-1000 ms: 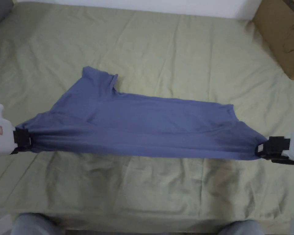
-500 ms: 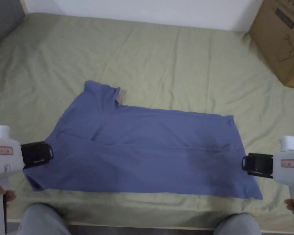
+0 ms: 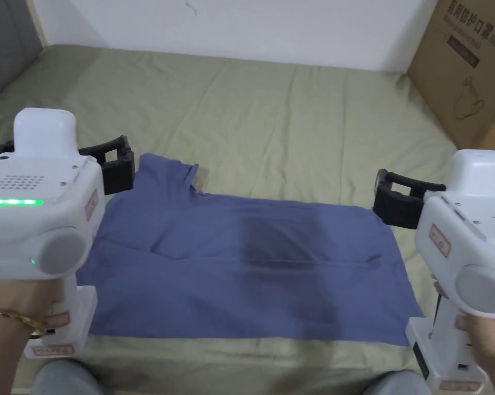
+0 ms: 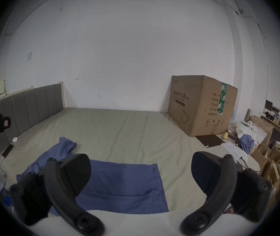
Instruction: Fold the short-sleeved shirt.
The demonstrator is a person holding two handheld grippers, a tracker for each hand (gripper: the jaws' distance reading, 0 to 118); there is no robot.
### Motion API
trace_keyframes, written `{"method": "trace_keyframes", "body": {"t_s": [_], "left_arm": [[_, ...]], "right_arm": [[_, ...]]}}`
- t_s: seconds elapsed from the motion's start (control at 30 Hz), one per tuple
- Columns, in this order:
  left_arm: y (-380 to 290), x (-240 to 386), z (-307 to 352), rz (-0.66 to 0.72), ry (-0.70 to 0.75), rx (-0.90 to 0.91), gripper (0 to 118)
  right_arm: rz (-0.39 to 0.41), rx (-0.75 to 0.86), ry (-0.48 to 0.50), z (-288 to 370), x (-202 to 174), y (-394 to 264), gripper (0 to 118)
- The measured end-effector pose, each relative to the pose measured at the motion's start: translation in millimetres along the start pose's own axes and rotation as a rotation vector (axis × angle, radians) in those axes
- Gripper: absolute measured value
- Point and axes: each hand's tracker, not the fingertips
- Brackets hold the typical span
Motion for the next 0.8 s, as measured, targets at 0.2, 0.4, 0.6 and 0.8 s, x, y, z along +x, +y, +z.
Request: {"method": "trace_keyframes", "body": {"t_s": [0.2, 0.4, 0.6, 0.8], "left_arm": [[-19, 10, -11, -0.001, -0.06, -0.056, 7], [-30, 5, -36, 0.054, -0.094, -0.143, 0], [-16, -5, -92, 0.067, -0.071, -0.287, 7], [-19, -25, -195, 0.129, -0.091, -0.568, 117]], "right_arm": [[-0.059, 0.01, 0.015, -3, -10, -7, 11], [-0.088, -0.017, 0.036, -12, -13, -5, 0], [-0.114, -0.045, 0.052, -33, -16, -2, 0], [-0.1, -0.109, 0.058, -82, -4, -17, 0]]}}
